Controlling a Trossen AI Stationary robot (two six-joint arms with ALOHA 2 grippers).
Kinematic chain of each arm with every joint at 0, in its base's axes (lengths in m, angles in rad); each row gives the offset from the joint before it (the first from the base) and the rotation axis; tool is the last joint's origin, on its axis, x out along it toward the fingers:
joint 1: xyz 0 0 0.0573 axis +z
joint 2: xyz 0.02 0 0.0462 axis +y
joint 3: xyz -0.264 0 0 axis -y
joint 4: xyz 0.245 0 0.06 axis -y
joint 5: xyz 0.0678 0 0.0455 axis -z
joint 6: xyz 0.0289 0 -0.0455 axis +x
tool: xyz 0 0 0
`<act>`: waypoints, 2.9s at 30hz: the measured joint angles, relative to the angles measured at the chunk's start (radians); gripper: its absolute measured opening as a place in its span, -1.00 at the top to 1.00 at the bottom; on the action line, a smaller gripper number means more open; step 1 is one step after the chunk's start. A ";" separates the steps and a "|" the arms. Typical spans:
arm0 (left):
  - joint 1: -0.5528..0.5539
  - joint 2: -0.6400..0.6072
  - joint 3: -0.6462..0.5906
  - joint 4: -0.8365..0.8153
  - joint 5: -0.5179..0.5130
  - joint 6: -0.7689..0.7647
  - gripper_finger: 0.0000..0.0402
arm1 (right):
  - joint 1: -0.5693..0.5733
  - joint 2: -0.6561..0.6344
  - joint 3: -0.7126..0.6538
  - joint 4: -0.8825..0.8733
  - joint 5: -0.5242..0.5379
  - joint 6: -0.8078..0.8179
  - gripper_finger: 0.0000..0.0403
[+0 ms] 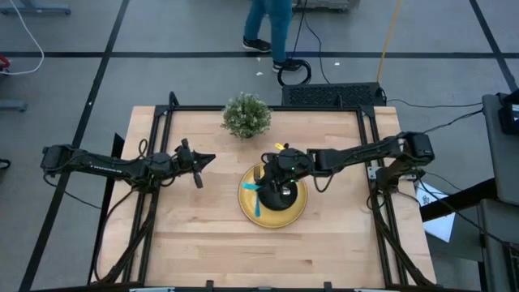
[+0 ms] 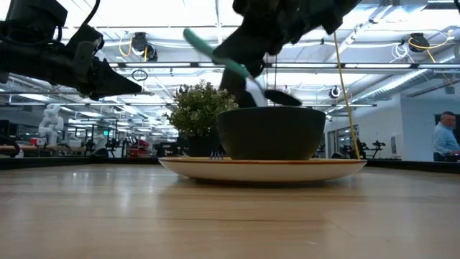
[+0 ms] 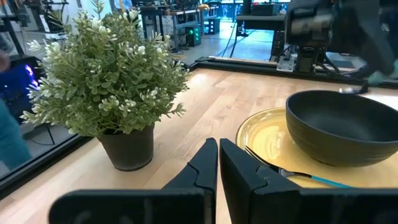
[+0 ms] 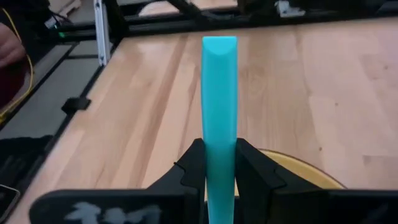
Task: Set table place
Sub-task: Put the blue spoon into the black bowl on the yellow plate
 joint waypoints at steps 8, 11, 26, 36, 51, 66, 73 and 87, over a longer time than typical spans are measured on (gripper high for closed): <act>0.000 0.000 0.000 0.001 0.001 -0.004 0.88 | -0.006 0.071 0.000 0.134 -0.002 -0.010 0.76; 0.000 0.000 0.000 0.003 0.008 -0.012 0.88 | -0.008 0.078 0.000 0.148 -0.003 -0.004 0.76; 0.000 0.000 0.000 0.004 0.010 -0.017 0.88 | -0.049 0.083 -0.136 0.322 0.002 0.094 0.76; 0.000 0.000 0.000 0.003 0.010 -0.018 0.88 | -0.055 0.083 -0.173 0.349 0.029 0.068 0.76; 0.000 0.000 0.000 0.003 0.010 -0.026 0.88 | -0.054 0.083 -0.173 0.346 0.028 0.061 0.76; 0.000 0.000 0.000 0.004 0.010 -0.025 0.88 | -0.050 0.087 -0.173 0.363 0.028 0.047 0.76; 0.000 0.000 0.000 0.003 0.010 -0.025 0.88 | -0.038 0.087 -0.173 0.367 0.032 0.045 0.76; 0.000 0.000 0.000 0.004 0.010 -0.031 0.88 | -0.042 0.089 -0.255 0.474 0.058 0.097 0.76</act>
